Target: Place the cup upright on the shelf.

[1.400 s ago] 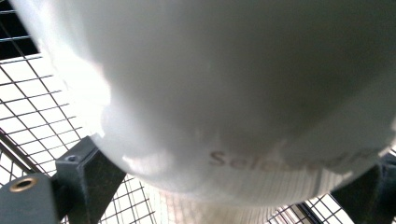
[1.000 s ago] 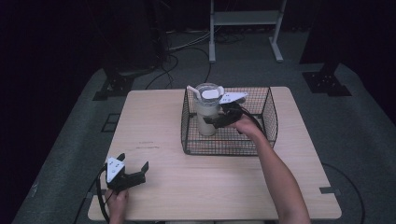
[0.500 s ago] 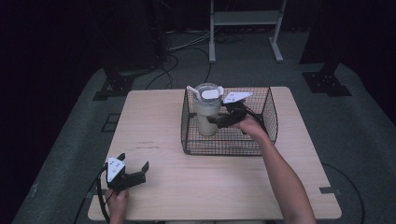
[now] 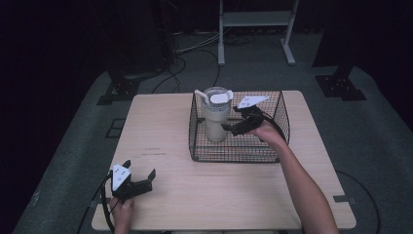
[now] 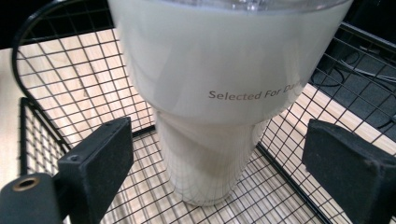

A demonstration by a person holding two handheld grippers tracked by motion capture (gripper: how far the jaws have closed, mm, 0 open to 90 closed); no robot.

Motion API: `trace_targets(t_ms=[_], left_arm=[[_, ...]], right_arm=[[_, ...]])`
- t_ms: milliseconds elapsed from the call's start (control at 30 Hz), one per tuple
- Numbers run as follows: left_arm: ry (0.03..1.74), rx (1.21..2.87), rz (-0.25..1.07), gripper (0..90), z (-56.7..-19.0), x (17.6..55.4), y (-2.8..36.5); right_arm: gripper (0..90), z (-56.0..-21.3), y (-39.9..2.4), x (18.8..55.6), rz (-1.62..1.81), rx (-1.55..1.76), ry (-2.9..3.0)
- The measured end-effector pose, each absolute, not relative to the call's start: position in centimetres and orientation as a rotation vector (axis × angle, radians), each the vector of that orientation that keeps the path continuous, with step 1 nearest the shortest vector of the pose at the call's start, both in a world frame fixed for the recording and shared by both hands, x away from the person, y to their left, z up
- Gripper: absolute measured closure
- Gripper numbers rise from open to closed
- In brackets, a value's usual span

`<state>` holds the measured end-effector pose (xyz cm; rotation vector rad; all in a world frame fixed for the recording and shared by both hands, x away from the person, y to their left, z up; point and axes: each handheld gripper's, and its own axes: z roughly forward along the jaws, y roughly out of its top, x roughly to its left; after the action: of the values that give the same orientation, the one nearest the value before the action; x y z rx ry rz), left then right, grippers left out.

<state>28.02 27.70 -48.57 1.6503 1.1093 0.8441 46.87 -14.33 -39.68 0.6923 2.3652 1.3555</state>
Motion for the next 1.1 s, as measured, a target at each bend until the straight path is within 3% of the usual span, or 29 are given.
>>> trace_targets(t_ms=[1100], left_arm=[[1.106, 1.657, 0.848, 0.0, -48.6, 28.0, 27.7]], right_arm=[[8.3, -36.4, -19.1, 41.5, 1.412, 0.758, 2.329]])
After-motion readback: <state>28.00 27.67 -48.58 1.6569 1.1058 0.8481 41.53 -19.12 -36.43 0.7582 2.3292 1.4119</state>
